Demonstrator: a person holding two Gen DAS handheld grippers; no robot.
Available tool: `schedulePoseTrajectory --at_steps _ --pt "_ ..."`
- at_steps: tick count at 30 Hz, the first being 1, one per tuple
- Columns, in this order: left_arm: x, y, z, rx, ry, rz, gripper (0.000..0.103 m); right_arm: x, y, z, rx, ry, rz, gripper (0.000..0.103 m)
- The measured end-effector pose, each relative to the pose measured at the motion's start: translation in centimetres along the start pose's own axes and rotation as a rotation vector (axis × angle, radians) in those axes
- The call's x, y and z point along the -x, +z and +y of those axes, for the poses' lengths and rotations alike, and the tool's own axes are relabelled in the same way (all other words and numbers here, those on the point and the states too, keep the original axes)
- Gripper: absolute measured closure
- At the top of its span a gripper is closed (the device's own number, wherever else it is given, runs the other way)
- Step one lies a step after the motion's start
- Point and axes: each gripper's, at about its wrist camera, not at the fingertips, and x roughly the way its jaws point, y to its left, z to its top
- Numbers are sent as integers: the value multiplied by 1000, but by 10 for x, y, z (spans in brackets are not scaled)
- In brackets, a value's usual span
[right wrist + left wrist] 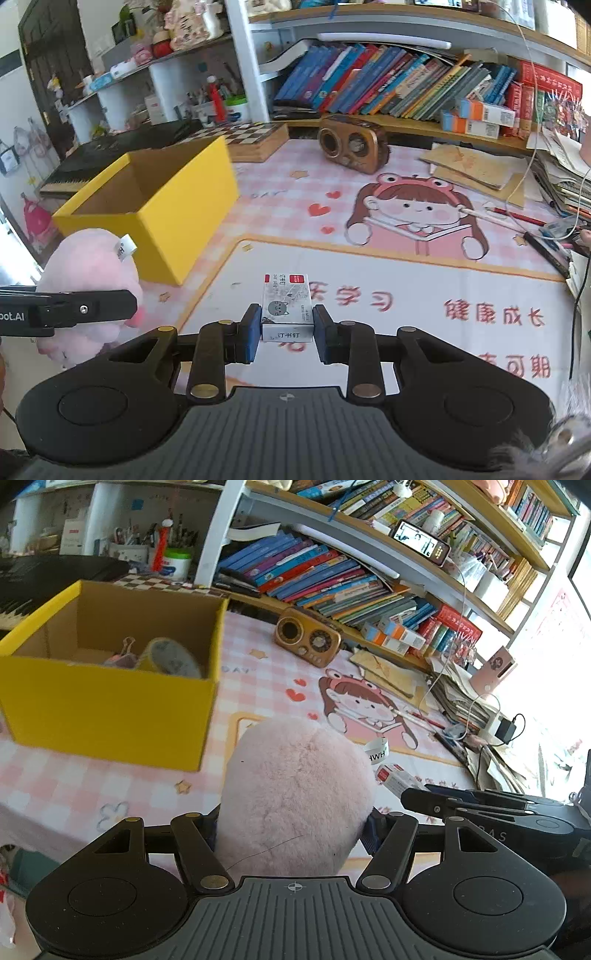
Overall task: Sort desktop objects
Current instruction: 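Carry the plush pig and medicine box with both grippers toward the yellow box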
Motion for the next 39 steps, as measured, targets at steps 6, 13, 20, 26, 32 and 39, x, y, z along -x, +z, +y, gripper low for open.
schedulePoseTrajectory --at_steps 6,13,20,26,32,39 --pt "17 -11 22 17 -2 11 37 6 -12 28 5 0 10 76" --pt "37 -22 40 16 -11 10 37 12 -28 60 6 3 25 76" --pt "56 -37 60 20 -11 29 37 16 -46 90 2 18 47 76" --pt "74 -49 80 38 6 29 37 15 -55 119 30 60 76 76" --pt "93 -58 99 79 34 13 37 9 -56 145 77 110 95 76" --pt "113 -68 121 133 80 -13 37 1 -52 173 134 164 107 76"
